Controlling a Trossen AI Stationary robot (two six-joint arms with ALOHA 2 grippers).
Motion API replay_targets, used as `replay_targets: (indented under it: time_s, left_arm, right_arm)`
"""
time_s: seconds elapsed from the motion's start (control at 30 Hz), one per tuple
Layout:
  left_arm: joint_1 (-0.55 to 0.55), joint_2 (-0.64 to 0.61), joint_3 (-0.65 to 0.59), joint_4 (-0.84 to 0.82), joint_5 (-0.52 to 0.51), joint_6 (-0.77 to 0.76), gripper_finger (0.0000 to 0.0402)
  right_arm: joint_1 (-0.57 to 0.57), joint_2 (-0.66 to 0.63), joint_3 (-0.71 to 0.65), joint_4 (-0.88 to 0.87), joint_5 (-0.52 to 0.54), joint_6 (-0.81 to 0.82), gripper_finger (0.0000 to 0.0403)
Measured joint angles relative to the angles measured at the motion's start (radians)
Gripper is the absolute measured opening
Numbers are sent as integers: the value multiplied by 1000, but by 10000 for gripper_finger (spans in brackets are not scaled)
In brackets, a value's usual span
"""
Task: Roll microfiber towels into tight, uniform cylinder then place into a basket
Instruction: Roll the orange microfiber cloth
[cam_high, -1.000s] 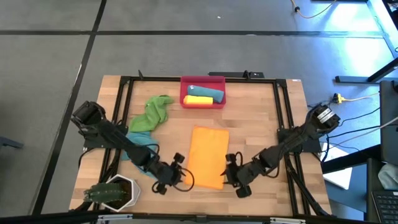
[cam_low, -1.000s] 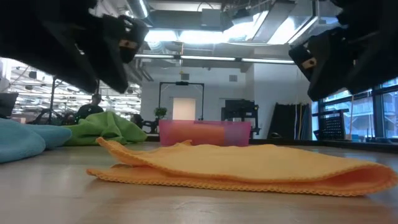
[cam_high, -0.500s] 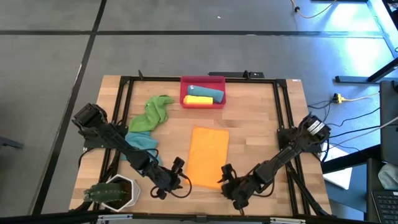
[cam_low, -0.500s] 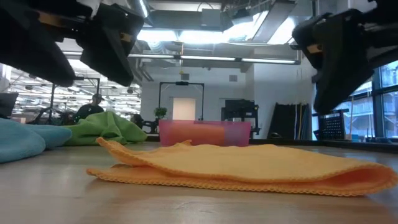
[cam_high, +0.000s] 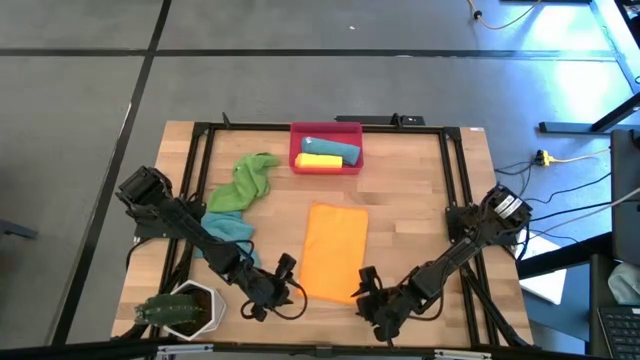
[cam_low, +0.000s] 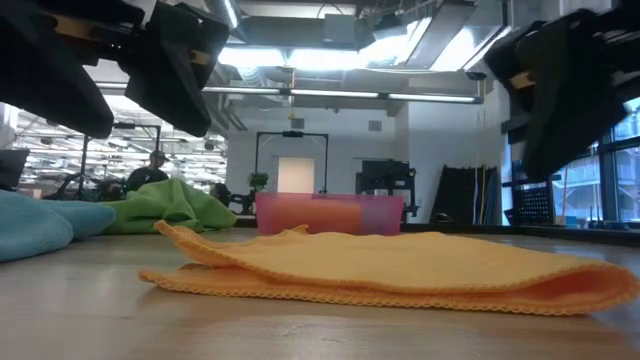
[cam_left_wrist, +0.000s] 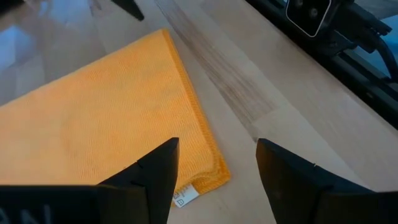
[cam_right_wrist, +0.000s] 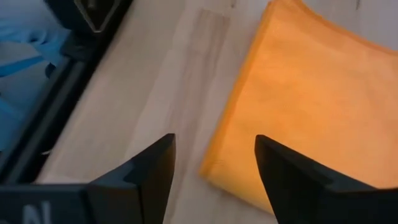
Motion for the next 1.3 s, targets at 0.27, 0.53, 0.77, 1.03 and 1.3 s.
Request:
replay_targets:
  time_s: [0.27, 0.53, 0.77, 1.03, 1.3]
  left_arm:
    - [-2, 10, 1, 2, 0, 3, 206]
    - [-12, 79, 0, -2, -34, 48, 207]
    - [-29, 77, 1, 24, -92, 55, 207]
    - [-30, 77, 1, 23, -103, 54, 208]
    - [-15, 77, 1, 22, -152, 55, 208]
  right_arm:
    - [40, 14, 0, 7, 42, 76, 222]
    - [59, 110, 0, 52, 90, 24, 222]
    - [62, 131, 0, 32, 208, -114, 222]
    - [62, 129, 3, -42, 211, -166, 222]
    - [56, 134, 3, -30, 207, -242, 210]
